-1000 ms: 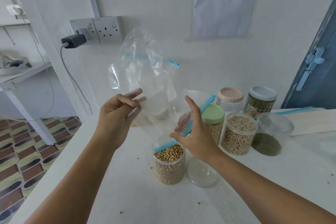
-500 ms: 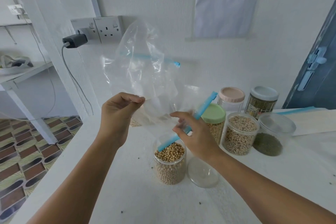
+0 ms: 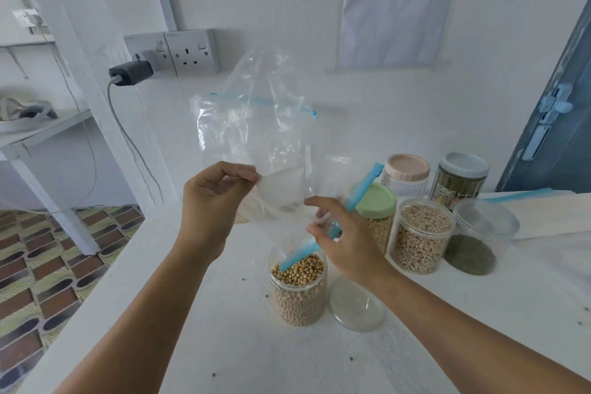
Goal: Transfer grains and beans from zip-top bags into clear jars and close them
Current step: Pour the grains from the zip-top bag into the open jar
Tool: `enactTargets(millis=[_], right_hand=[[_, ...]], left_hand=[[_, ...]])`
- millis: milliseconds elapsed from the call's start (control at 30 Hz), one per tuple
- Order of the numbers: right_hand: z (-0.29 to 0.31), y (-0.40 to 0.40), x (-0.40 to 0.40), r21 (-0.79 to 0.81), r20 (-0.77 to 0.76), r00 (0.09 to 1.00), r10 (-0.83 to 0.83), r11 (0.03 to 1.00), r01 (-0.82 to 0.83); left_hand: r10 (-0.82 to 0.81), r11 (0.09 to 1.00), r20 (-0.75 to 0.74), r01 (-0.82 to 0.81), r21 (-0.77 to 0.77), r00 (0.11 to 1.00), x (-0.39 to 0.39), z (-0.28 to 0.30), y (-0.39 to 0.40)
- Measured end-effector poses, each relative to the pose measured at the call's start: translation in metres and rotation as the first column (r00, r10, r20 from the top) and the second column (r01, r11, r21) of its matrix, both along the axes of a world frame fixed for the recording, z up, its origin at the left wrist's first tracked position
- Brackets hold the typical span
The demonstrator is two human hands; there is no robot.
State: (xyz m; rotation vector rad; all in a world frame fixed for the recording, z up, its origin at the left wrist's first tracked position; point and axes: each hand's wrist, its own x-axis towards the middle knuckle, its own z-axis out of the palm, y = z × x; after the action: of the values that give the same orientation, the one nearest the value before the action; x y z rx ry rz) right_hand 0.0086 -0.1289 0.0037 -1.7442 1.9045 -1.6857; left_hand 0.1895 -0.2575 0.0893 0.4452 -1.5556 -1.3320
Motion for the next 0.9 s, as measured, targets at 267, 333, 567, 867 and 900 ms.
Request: enactTargets(millis=[267, 333, 567, 867, 900], right_hand=[[-0.007, 0.003, -0.007, 0.028, -0.09, 0.996, -0.015, 0.999, 0.017], [-0.004, 0.004, -0.005, 0.035, -0.073, 0.997, 0.003, 0.999, 0.0], [0.008, 0.008, -0.004, 0.031, 0.076, 0.997, 0.031, 0.999, -0.033], [0.015, 0.007, -0.006, -0.021, 0.104, 0.995, 0.009, 1.0, -0.007], [0.015, 0.007, -0.006, -0.031, 0.099, 0.995, 0.016, 0.999, -0.013]], left_hand=[[-0.101, 0.954, -0.237, 0.162, 0.252, 0.966, 0.013, 0.02, -0.018], [-0.145, 0.95, -0.221, 0.198, 0.24, 0.964, 0.016, 0.029, -0.02], [-0.028, 0.964, -0.312, 0.108, 0.241, 0.95, 0.025, 0.043, -0.037], [0.043, 0.947, -0.374, 0.082, 0.312, 0.926, 0.026, 0.037, -0.05], [0.052, 0.946, -0.387, 0.08, 0.316, 0.92, 0.027, 0.038, -0.052]])
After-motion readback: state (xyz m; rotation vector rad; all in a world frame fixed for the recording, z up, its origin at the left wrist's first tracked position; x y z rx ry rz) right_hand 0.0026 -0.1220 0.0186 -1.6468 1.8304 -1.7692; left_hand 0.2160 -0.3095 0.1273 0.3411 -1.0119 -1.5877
